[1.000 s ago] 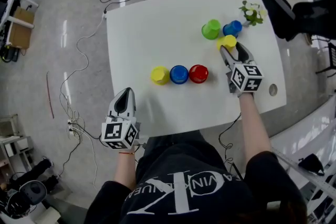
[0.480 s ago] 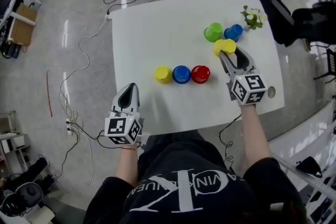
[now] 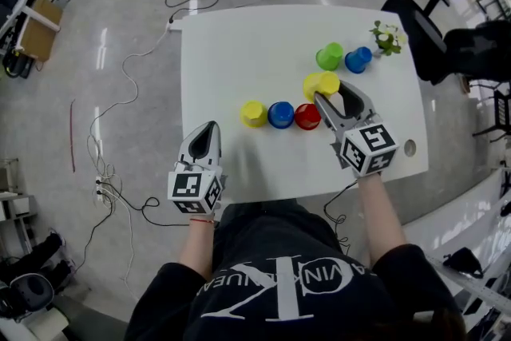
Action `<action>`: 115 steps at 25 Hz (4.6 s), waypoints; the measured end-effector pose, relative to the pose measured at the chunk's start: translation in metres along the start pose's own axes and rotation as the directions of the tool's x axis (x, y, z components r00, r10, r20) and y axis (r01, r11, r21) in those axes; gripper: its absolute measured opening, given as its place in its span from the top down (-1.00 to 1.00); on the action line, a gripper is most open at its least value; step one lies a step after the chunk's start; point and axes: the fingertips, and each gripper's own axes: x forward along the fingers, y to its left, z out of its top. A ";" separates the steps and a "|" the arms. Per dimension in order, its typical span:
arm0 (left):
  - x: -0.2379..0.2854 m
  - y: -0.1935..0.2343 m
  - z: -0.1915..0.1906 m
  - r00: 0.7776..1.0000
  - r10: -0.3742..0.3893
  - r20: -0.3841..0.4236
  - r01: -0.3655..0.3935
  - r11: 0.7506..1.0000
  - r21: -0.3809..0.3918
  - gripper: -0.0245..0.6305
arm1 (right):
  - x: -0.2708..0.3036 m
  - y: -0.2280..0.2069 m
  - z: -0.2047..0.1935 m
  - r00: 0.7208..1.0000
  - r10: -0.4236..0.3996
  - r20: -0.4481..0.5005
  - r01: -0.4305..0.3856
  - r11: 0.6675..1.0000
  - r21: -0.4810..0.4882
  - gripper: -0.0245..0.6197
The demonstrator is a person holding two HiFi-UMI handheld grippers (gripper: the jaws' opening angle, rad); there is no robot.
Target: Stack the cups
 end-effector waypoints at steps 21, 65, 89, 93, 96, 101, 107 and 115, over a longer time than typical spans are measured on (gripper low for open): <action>-0.021 0.028 0.003 0.997 0.070 0.042 -0.068 0.996 -0.051 0.92 | 0.045 0.109 -0.015 0.962 0.237 -0.139 -0.247 0.967 -0.057 0.20; 0.014 0.012 0.005 1.000 0.018 0.001 -0.018 0.999 -0.049 0.92 | 0.011 0.078 -0.018 0.951 0.281 -0.133 -0.292 0.954 -0.069 0.05; 0.035 0.019 0.003 0.998 0.052 -0.039 -0.053 0.998 -0.041 0.92 | 0.021 -0.060 -0.033 0.994 -0.003 -0.110 0.002 1.000 -0.007 0.06; 0.041 0.020 0.000 0.997 0.059 -0.054 -0.061 0.998 -0.035 0.92 | 0.037 -0.093 -0.044 0.987 -0.116 -0.113 0.118 0.993 0.003 0.06; 0.045 0.020 -0.003 0.996 0.062 -0.064 -0.064 0.998 -0.030 0.92 | 0.052 -0.108 -0.051 0.983 -0.140 -0.117 0.144 0.989 0.024 0.05; 0.052 0.021 -0.006 0.995 0.074 -0.073 -0.077 0.996 -0.034 0.92 | 0.078 -0.125 -0.060 0.979 -0.154 -0.132 0.161 0.986 0.044 0.00; 0.052 0.015 -0.011 0.993 0.077 -0.091 -0.080 0.996 -0.035 0.92 | 0.098 -0.136 -0.060 0.980 -0.164 -0.116 0.174 0.982 0.077 0.09; 0.051 0.011 -0.015 0.994 0.067 -0.090 -0.072 0.996 -0.048 0.92 | 0.077 -0.114 -0.045 0.990 -0.119 -0.080 0.121 0.992 0.024 0.19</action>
